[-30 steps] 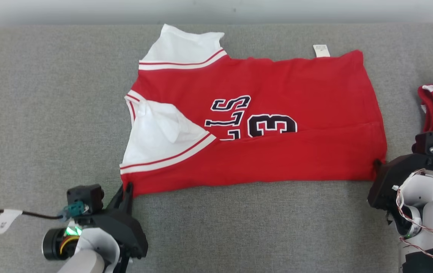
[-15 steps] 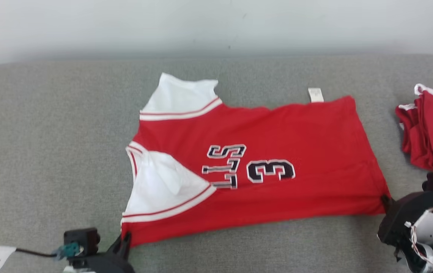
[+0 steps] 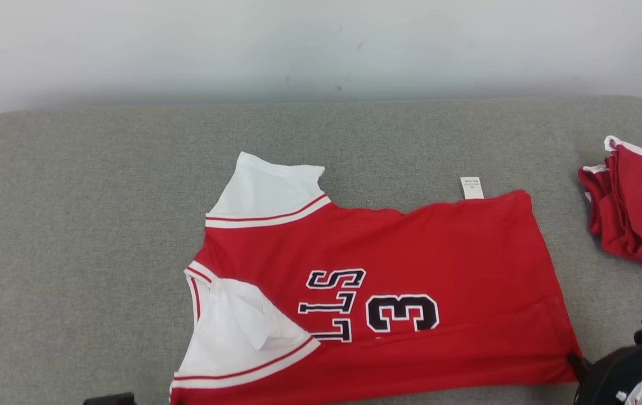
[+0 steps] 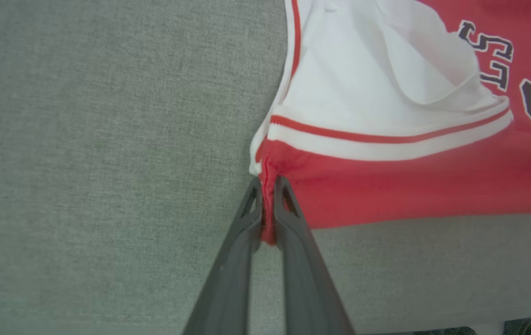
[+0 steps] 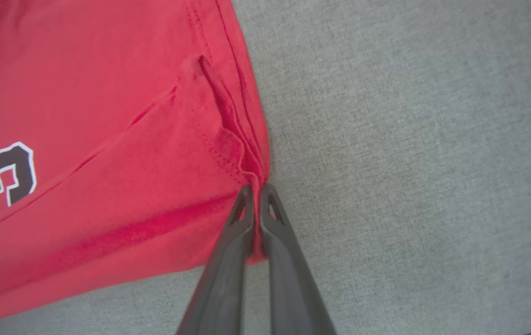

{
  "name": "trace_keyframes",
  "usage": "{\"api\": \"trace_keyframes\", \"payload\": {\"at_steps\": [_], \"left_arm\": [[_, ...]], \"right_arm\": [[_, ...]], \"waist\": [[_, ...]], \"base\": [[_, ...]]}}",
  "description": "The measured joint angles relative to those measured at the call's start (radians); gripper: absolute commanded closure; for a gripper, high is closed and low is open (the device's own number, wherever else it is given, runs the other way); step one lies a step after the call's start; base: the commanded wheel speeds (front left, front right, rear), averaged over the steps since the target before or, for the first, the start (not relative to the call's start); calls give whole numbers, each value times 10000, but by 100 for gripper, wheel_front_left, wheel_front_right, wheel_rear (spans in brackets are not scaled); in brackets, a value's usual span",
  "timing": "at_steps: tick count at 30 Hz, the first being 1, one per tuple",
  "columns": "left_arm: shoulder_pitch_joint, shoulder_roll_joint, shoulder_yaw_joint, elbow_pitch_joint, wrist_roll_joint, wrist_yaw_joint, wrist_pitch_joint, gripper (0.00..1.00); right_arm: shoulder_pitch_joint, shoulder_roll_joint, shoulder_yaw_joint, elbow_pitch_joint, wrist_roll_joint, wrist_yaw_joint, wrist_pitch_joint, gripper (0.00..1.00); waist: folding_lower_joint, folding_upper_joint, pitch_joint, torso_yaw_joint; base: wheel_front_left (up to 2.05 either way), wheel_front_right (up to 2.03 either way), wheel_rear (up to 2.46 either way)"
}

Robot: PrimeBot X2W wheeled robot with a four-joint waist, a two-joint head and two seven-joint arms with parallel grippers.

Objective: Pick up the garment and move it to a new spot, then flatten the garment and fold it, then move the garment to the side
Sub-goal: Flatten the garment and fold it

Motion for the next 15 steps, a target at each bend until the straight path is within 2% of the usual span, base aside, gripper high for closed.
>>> {"api": "trace_keyframes", "payload": {"at_steps": [4, 5, 6, 15], "left_arm": [[218, -13, -75, 42, -27, 42, 4, 100], [211, -46, -56, 109, -44, 48, -58, 54], [198, -52, -58, 151, -42, 48, -88, 0], [162, -58, 240, 249, -176, 213, -280, 0]], "right_arm": [[402, 4, -13, 36, 268, 0, -25, 100], [437, 0, -17, 63, 359, 0, -63, 0], [448, 0, -13, 65, 362, 0, -90, 0], [379, -15, 27, -416, 111, -2, -362, 0]], "waist": [[0, 0, -31, 29], [0, 0, -57, 36], [0, 0, -70, 37], [0, 0, -171, -27]], "base": [[0, 0, 0], [0, 0, 0], [0, 0, 0], [0, 0, 0]]}}
